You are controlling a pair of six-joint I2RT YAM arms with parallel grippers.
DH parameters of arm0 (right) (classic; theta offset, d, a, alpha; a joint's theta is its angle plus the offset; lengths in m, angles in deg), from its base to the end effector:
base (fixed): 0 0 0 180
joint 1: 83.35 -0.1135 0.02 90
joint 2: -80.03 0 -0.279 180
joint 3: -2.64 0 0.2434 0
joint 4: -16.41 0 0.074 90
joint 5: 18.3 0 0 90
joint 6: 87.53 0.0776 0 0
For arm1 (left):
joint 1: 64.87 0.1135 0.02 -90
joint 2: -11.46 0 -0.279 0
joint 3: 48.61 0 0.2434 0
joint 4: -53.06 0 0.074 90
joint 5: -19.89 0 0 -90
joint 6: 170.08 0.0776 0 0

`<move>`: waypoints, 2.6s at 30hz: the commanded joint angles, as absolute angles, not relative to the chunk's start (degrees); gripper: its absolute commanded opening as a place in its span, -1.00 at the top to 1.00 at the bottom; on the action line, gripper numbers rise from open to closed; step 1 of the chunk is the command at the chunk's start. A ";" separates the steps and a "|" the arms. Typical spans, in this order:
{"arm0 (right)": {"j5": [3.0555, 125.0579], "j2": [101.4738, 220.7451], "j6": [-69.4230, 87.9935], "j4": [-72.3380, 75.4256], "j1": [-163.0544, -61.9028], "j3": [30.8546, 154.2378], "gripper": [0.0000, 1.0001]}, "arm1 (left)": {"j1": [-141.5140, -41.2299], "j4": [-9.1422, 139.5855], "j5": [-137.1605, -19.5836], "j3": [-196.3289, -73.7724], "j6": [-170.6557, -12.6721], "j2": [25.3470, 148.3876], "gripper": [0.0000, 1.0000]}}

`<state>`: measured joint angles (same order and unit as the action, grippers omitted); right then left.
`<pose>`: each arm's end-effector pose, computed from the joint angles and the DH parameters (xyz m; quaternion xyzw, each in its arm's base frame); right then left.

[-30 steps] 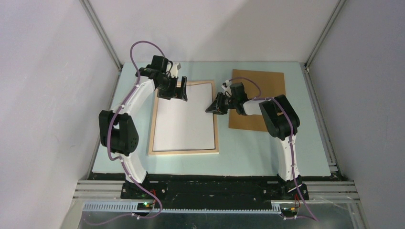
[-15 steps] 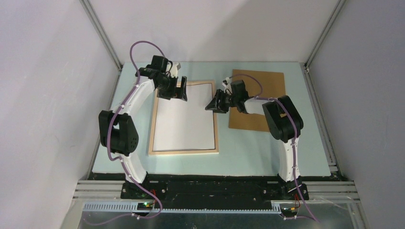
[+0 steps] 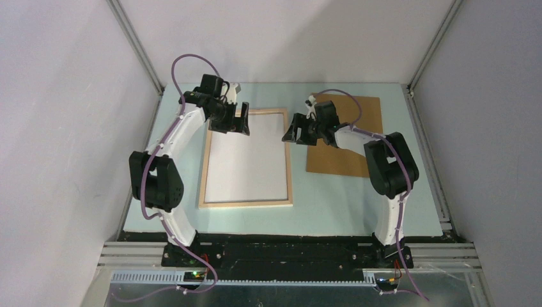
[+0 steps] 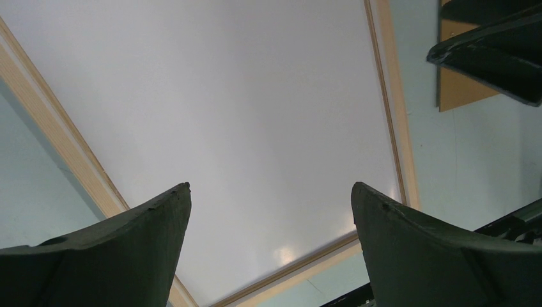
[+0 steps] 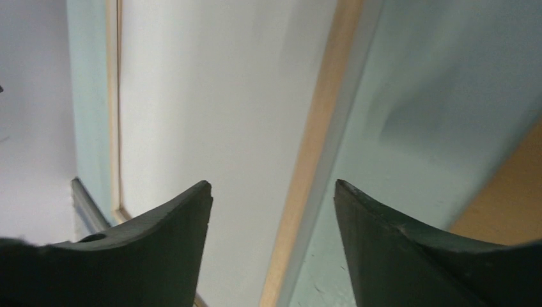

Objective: Put the photo into the frame
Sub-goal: Place the photo in the photo frame, then turn over the photo frame item at the center of the board.

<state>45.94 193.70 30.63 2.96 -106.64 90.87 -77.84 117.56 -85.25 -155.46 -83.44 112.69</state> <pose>0.4127 0.2144 0.1741 -0.0587 0.8828 0.3637 0.2916 0.3789 -0.1081 0.2835 0.1152 0.9486 -0.1634 0.2452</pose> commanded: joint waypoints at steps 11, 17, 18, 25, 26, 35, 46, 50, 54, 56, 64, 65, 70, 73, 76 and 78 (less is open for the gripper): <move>65.04 173.52 7.81 -0.65 -103.00 88.14 -0.99 | -77.40 112.80 -83.77 -151.74 -81.32 104.35 -0.99; 73.42 162.62 -0.73 6.91 -102.61 80.09 -0.99 | -77.36 109.56 -82.72 -148.38 -80.81 100.07 -0.99; 76.04 160.64 -1.45 8.19 -102.52 78.72 -0.99 | -77.44 109.19 -82.70 -148.08 -81.01 99.20 -0.99; 72.49 152.59 -0.16 7.53 -94.32 74.45 -0.99 | -77.67 105.53 -82.92 -145.08 -81.56 94.50 -0.99; 70.65 151.34 1.11 6.68 -91.23 74.38 -0.99 | -77.70 105.19 -83.40 -144.63 -81.88 93.98 -0.99; 60.19 144.41 -1.94 -12.85 -76.17 73.26 -0.99 | -77.71 99.19 -87.83 -136.36 -83.73 85.36 -0.99; 54.56 128.89 -0.53 -12.80 -65.89 62.64 -0.99 | -77.83 94.51 -92.35 -132.15 -83.63 82.25 -0.99; 51.39 128.00 0.16 -11.99 -61.89 61.62 -0.99 | -77.98 91.45 -92.44 -132.12 -86.13 85.10 -0.97; 49.74 128.70 -0.10 -13.00 -61.56 61.61 -1.00 | -78.11 89.19 -92.20 -134.01 -88.00 89.88 -0.97; 48.44 129.39 0.07 -13.82 -61.60 61.64 -1.00 | -78.15 89.09 -92.33 -136.30 -88.86 93.08 -0.97; 52.81 135.40 0.16 -15.59 -65.51 63.70 -1.00 | -80.36 89.18 -92.16 -149.03 -95.67 107.49 -0.97; 54.23 137.11 -0.17 -15.72 -66.70 64.38 -1.00 | -81.38 89.19 -92.17 -150.16 -96.75 109.60 -0.97; 58.70 145.85 -0.69 -16.33 -69.05 67.53 -1.00 | -86.03 91.16 -91.38 -161.81 -98.97 119.62 -0.97; 59.09 149.98 -0.68 -15.77 -68.96 69.09 -1.00 | -89.18 93.11 -90.76 -168.94 -100.25 125.81 -0.97; 60.15 154.95 -1.06 -13.99 -68.70 70.17 -1.00 | -91.50 94.31 -90.72 -177.47 -101.82 133.46 -0.97; 59.95 158.68 -0.83 -13.59 -68.19 71.59 -1.00 | -93.04 94.92 -91.23 -181.68 -104.03 137.72 -0.97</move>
<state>58.09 153.85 -0.18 -16.08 -68.85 67.35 -90.61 93.28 -91.24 -173.69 -99.70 131.64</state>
